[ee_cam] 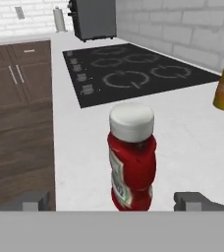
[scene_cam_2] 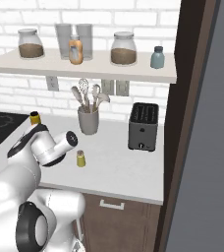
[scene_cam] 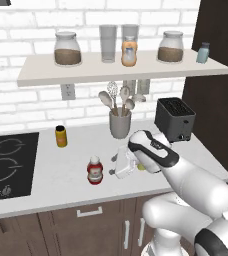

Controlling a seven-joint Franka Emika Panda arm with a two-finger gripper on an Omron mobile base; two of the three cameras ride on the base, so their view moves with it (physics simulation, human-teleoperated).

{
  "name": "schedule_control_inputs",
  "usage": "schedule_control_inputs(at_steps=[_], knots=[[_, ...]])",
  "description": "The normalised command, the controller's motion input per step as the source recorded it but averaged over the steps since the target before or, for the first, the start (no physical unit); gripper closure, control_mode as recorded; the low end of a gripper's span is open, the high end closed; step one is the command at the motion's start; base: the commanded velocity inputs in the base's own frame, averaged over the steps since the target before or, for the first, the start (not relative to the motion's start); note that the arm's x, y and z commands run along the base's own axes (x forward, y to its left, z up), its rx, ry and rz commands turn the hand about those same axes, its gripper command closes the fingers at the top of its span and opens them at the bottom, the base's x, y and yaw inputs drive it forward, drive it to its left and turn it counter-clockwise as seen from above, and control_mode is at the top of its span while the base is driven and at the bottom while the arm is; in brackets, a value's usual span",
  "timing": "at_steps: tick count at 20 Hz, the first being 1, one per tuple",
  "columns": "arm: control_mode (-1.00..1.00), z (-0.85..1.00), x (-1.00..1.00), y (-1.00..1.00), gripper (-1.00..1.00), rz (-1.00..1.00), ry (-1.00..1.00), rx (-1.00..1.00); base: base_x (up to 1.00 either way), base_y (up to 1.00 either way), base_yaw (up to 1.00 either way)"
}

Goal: Put the shaker and condiment bottle from the counter next to their counterparts in the cabinet.

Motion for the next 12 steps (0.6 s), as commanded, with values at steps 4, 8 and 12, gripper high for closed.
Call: schedule_control_inputs(at_steps=[4, 8, 12], knots=[[-1.0, -0.06, 0.07, 0.0, -1.0, 0.0, 0.0, 0.0, 0.0, 0.0, 0.0], [-1.0, -0.08, 0.07, 0.0, -1.0, 0.0, 0.0, 0.0, 0.0, 0.0, 0.0], [-1.0, -0.08, 0.03, 0.0, -1.0, 0.0, 0.0, 0.0, 0.0, 0.0, 0.0]])
